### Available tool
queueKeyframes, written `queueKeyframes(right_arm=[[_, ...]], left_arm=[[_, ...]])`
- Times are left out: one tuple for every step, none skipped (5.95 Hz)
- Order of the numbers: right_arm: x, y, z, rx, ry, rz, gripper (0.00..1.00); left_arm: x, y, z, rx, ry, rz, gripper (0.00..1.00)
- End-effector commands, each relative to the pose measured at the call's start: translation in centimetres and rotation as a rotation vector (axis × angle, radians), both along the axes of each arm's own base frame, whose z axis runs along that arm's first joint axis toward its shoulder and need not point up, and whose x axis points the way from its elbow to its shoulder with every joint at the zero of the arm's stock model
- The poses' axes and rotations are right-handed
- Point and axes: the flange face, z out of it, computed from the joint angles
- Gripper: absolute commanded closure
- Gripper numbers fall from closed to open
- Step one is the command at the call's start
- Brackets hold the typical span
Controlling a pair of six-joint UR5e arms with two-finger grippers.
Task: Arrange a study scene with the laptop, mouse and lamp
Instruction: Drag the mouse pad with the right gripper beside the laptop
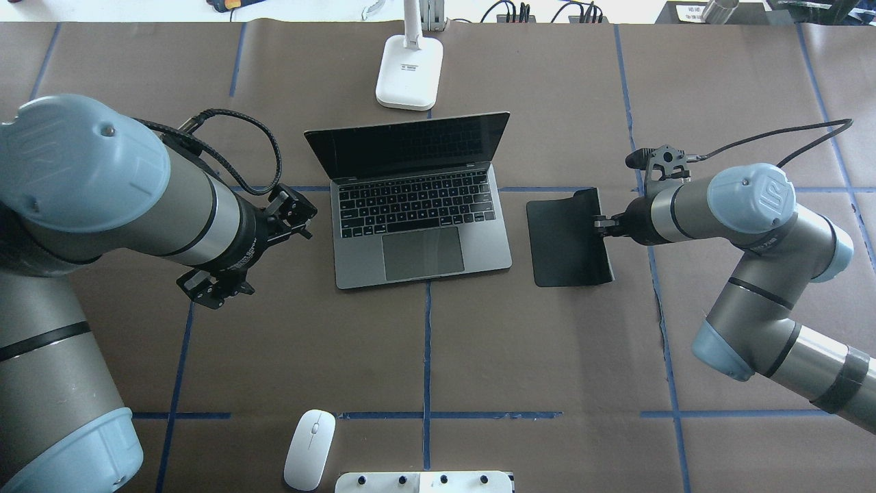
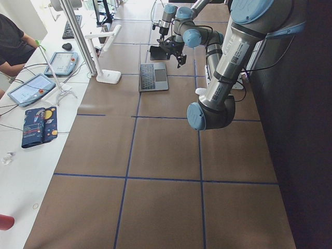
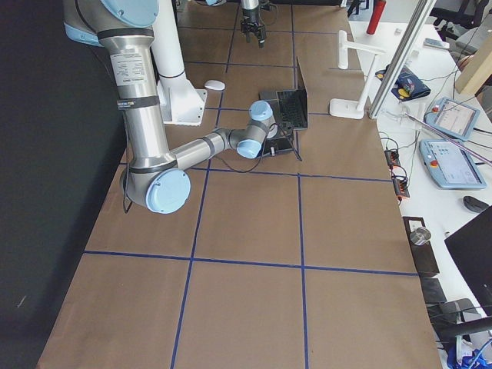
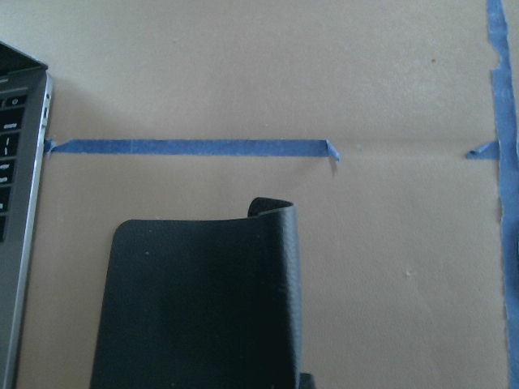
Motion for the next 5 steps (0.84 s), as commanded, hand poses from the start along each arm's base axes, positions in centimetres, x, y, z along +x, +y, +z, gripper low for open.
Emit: queueKeyframes(right_arm=[[-0.1, -2.1, 0.1, -0.033, -0.007, 0.008, 1.0], [-0.8, -2.8, 0.3, -0.041, 0.0, 0.01, 0.97], [-1.0, -3.0, 0.4, -0.044, 0.003, 0.009, 0.29], [-0.9, -3.4, 0.1, -0.045, 0.0, 0.011, 0.0], [0.0, -4.2, -0.5, -0.078, -0.012, -0.01, 0.0]], left_arm=[[0.0, 0.0, 0.0, -0.001, -0.001, 0.0, 0.0], [0.0, 0.0, 0.0, 0.0, 0.0, 0.0, 0.0], [0.0, 0.0, 0.0, 0.0, 0.0, 0.0, 0.0], [0.0, 0.0, 0.1, -0.001, -0.001, 0.0, 0.0], [0.5, 0.5, 0.3, 0.0, -0.004, 0.018, 0.0]])
